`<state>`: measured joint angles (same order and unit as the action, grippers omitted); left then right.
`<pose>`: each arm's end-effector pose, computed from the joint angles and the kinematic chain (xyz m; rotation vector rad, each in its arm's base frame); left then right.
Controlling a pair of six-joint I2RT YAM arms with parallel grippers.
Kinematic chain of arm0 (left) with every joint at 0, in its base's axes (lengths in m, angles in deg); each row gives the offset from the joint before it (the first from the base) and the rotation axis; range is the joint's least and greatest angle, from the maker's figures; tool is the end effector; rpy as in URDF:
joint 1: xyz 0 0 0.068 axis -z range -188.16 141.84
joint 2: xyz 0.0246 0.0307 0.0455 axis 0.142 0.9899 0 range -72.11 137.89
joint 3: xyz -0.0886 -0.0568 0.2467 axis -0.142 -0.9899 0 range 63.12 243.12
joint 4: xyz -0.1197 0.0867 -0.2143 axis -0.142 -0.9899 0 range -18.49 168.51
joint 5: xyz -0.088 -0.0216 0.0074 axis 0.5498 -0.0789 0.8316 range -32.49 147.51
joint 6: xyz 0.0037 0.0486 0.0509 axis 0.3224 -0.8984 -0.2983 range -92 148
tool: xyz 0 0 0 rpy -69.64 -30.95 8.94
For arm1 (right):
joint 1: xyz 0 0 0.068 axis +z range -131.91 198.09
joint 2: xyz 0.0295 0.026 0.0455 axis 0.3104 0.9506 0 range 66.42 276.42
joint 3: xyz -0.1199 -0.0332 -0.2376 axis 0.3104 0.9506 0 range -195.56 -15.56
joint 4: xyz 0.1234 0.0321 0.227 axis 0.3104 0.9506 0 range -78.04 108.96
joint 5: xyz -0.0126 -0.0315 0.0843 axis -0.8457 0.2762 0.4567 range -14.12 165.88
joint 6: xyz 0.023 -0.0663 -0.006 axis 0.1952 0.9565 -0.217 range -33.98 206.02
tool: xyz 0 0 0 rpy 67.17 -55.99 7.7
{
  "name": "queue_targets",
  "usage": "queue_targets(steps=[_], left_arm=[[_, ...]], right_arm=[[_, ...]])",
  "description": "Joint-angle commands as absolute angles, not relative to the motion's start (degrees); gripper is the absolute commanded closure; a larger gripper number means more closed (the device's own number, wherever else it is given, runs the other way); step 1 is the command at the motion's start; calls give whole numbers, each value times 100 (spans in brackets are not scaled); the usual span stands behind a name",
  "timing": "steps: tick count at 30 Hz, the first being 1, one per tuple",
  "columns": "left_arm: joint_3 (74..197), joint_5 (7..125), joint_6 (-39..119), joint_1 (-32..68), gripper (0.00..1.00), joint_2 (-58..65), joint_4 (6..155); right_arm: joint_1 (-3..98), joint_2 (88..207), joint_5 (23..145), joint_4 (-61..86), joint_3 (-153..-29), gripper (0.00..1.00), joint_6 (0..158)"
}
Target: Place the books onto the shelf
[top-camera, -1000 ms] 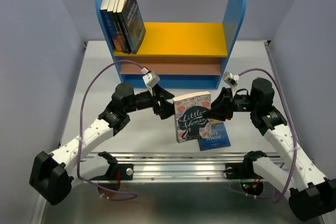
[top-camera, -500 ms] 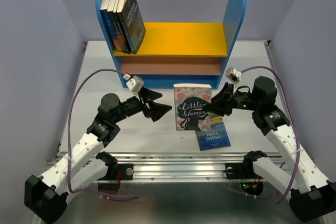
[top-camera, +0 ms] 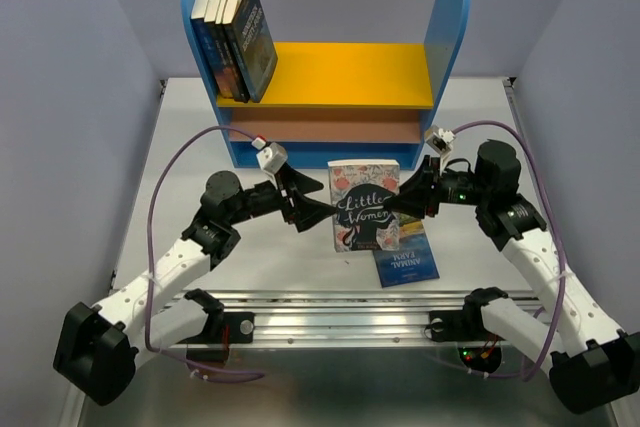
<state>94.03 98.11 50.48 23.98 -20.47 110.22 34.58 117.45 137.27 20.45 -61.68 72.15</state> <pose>0.1697 -0.1509 0.3091 0.7530 1.3586 -1.2546 0.1810 0.1064 0.3304 -0.8357 1.6809 1.3252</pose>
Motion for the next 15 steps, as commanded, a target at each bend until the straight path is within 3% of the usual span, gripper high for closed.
queue_targets(steps=[1,8,15], left_arm=[[9835,10619,5313,2392,1,-1684,12164],[10073,10743,5410,2567,1,-1235,12430],[10082,10858,5296,2822,60,-1217,12448]], right_arm=[[3470,11634,14136,1398,-6442,99,7046],[3522,11810,14330,1160,-6363,99,7002],[3522,11951,14198,1134,-6346,99,7055]])
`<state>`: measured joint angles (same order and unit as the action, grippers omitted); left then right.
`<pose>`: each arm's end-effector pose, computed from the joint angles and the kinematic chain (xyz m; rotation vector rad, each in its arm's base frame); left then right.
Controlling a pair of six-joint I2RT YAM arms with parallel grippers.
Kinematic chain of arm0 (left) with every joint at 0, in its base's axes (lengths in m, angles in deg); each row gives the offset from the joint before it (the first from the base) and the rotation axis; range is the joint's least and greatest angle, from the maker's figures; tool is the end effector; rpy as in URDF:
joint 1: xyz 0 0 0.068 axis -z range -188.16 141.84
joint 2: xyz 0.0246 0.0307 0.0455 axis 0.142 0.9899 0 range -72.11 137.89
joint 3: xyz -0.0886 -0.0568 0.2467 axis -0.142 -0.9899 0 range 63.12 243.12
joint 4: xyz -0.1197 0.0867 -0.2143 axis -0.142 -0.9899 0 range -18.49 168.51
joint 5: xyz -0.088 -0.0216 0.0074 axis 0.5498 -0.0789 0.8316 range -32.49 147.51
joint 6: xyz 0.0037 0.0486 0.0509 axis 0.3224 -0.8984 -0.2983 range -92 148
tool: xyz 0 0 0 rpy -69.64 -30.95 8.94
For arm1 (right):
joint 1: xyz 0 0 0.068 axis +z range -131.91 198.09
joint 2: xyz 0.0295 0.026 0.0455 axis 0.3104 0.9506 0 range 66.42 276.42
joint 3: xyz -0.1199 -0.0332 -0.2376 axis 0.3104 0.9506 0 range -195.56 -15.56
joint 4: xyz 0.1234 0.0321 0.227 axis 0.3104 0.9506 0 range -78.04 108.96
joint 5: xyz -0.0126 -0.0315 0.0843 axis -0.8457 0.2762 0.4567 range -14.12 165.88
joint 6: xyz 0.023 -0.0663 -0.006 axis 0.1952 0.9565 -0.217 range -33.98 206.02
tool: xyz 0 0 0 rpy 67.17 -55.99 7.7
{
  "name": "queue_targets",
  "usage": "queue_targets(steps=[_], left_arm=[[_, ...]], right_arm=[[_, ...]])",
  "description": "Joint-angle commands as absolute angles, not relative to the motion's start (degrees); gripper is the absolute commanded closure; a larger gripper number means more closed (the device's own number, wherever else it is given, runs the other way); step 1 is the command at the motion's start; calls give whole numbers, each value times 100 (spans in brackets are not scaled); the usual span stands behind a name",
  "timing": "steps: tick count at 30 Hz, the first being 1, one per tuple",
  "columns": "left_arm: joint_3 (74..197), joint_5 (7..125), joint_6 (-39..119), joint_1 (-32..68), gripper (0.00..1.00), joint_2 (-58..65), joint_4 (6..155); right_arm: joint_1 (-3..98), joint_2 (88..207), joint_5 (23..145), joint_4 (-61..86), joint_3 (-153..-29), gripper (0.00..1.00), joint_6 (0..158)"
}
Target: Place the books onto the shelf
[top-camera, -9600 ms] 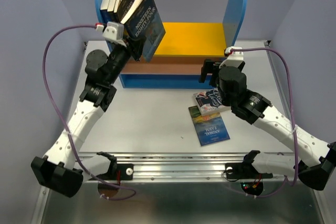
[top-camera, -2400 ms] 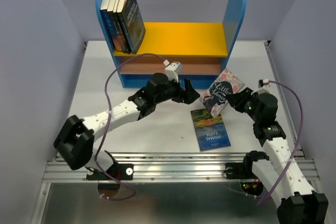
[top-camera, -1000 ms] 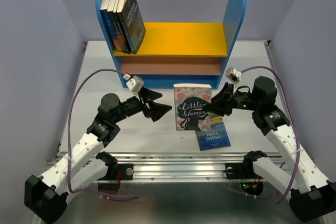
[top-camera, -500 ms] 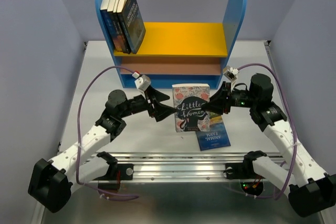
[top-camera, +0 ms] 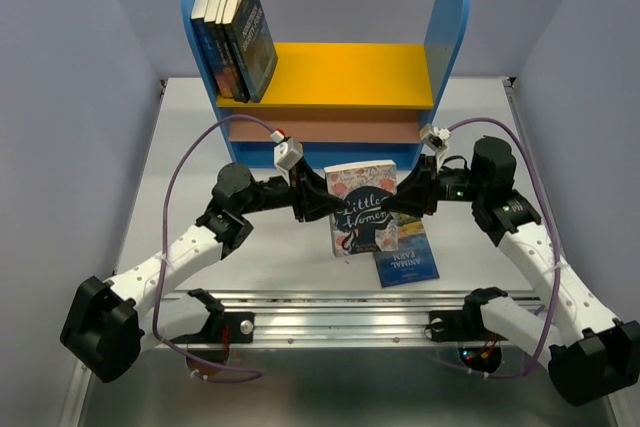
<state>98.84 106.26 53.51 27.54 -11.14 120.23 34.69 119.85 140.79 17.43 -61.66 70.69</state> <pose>0.1759 -0.1797 0.3222 0.9126 1.2408 -1.4114 0.1872 0.1103 0.3283 -0.8694 1.6658 1.3923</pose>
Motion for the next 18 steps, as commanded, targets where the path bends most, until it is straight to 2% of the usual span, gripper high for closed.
queue_targets(steps=[1,2,5,6,7,8,9,10,13,18], left_arm=[[10091,10840,5278,2848,87,-1252,12448],[10091,10805,5278,2857,100,-1278,12448],[10056,10490,5269,2893,100,-1401,12448],[10039,10149,5313,2893,100,-1445,12439],[10056,9937,5305,2893,100,-1567,12343],[10082,9708,5278,2901,100,-1638,12273],[10161,9088,5200,2893,100,-1795,12168],[10222,8786,5147,2893,100,-1858,11993],[10581,7906,4910,2910,100,-2103,11737],[11180,7299,4655,2919,100,-2263,11517]], right_arm=[[3522,11977,14198,1143,-6363,99,7064],[3522,12012,14163,1161,-6372,99,7064],[3522,12065,13874,1178,-6424,97,7073],[3522,12022,13455,1422,-6459,63,7081],[3522,11986,13164,1485,-6495,39,7081],[3522,11943,12848,1555,-6565,32,7108],[3522,11846,12348,1748,-6609,12,7151],[3522,11811,12100,1837,-6661,0,7187],[3522,11635,11257,2030,-6750,0,7169],[3522,11433,9621,2232,-6732,0,6950]])
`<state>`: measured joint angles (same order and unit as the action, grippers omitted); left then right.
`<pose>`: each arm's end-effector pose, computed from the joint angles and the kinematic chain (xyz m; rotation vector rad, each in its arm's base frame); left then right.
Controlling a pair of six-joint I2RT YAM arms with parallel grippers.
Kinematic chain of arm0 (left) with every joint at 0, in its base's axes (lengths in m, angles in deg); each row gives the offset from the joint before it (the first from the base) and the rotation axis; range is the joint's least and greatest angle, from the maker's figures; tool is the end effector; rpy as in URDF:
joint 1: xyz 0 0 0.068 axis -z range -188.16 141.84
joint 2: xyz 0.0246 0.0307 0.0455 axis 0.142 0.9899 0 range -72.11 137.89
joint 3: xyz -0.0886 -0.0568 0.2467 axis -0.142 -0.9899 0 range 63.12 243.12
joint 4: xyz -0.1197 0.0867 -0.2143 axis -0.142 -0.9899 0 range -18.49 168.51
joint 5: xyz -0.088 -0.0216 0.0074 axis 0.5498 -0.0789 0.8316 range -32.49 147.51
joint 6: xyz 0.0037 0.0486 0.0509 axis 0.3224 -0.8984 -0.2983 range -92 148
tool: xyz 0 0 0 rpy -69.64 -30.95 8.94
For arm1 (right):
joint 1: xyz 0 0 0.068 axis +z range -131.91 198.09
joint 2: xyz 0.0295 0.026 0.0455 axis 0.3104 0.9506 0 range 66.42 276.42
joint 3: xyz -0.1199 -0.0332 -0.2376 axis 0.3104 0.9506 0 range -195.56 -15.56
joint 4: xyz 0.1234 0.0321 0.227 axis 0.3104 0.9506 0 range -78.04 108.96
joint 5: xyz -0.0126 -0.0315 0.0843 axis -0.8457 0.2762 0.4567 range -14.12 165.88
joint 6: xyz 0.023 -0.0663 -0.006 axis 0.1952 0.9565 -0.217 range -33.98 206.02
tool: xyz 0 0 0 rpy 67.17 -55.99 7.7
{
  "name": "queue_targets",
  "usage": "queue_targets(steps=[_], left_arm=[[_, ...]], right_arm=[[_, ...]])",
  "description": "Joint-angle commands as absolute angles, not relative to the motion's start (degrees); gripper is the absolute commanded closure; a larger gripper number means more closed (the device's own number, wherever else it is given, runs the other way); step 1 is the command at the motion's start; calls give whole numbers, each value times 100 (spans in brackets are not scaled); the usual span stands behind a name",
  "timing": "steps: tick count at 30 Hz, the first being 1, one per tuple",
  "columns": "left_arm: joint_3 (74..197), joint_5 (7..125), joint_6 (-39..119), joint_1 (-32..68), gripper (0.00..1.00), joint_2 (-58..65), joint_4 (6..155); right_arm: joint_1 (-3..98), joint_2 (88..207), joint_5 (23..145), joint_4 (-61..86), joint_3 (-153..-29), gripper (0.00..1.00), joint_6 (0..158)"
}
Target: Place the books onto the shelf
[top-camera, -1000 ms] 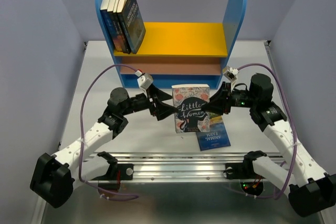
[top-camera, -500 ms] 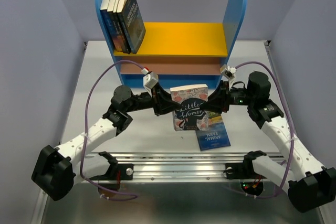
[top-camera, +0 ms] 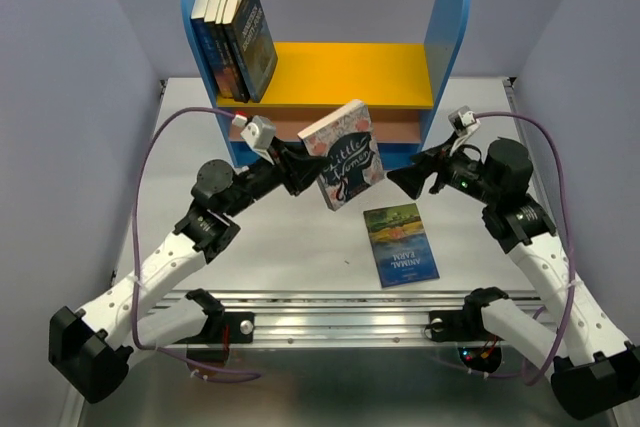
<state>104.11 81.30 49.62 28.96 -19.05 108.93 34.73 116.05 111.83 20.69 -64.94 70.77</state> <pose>0.1737 -0.1606 0.3683 0.5557 1.2467 -1.1310 0.1965 0.0941 0.3511 -0.4998 1.7206 0.9439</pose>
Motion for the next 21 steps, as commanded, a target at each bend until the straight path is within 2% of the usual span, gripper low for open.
queue_targets(steps=[1,10,21], left_arm=[[11407,6924,4576,2928,100,-2245,11377],[13523,4084,3433,2910,100,-867,10262],[14573,2905,2835,2612,100,602,10075]], right_arm=[[3522,11398,9245,2242,-6689,0,6941],[3522,11459,9074,2435,-6644,0,7002],[3522,11599,9030,2549,-6644,0,7108]])
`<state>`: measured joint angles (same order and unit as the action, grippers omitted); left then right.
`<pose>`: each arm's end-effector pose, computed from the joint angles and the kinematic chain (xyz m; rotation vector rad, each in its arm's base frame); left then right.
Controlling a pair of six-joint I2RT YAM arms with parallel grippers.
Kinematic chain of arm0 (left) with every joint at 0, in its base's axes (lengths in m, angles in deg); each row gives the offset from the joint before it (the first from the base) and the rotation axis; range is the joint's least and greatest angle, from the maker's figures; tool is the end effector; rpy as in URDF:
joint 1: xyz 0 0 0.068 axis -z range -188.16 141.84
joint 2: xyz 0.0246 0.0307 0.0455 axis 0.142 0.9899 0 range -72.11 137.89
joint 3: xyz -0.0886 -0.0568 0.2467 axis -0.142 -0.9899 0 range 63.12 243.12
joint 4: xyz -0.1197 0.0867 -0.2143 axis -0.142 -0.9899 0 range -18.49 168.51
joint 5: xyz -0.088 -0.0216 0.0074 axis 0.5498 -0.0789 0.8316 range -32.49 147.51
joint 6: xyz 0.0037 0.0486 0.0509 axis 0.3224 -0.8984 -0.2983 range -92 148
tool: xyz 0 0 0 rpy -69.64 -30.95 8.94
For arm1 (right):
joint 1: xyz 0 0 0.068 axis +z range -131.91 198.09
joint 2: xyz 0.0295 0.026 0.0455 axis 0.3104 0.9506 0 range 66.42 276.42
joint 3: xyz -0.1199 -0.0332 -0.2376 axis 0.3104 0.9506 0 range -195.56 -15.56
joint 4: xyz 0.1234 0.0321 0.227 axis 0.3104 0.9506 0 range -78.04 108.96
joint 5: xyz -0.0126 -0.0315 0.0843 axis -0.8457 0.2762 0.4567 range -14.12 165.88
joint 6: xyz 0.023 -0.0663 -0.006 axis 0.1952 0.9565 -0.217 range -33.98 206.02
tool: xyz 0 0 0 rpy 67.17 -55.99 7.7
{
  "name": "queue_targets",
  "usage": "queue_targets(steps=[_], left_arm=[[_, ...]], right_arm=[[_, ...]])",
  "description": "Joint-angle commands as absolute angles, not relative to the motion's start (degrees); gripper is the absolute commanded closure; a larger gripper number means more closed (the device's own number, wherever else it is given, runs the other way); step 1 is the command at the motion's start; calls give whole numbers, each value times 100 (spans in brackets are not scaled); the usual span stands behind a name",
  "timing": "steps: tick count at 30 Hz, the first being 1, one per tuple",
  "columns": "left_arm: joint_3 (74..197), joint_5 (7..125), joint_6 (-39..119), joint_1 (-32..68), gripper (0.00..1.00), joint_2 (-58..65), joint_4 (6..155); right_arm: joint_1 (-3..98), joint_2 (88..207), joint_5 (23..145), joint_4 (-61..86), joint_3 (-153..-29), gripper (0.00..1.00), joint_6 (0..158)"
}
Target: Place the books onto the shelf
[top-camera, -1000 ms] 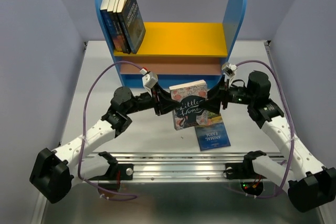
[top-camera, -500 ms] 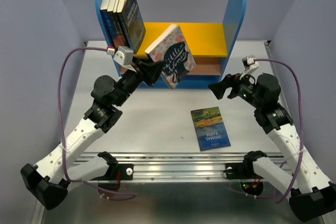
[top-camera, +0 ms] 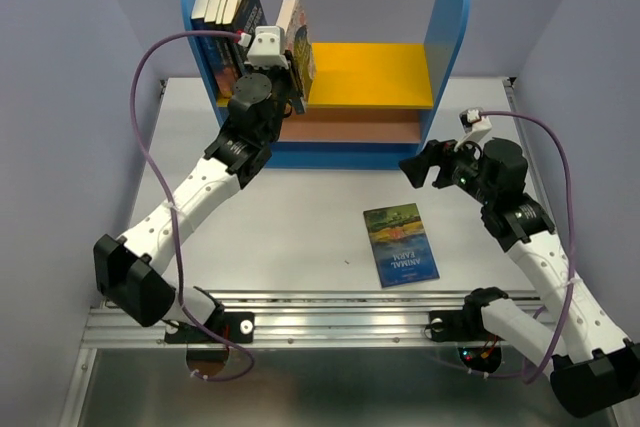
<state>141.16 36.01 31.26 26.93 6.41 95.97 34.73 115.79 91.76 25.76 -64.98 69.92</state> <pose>0.2861 -0.1751 0.4628 0.0349 1.3023 -0.3338 0.2068 0.0783 0.3397 -0.2102 1.8384 0.6530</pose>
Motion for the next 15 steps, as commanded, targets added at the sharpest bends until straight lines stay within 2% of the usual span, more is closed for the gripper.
queue_targets(steps=[1,9,15], left_arm=[[14626,2816,2826,2585,100,698,10058],[14828,1982,2378,2462,100,1112,9987],[15048,1936,1824,2357,100,1420,9856]], right_arm=[[3522,11617,9073,2541,-6653,0,7134],[3522,11687,9285,2540,-6644,0,7196],[3522,11687,9276,2532,-6627,0,7204]])
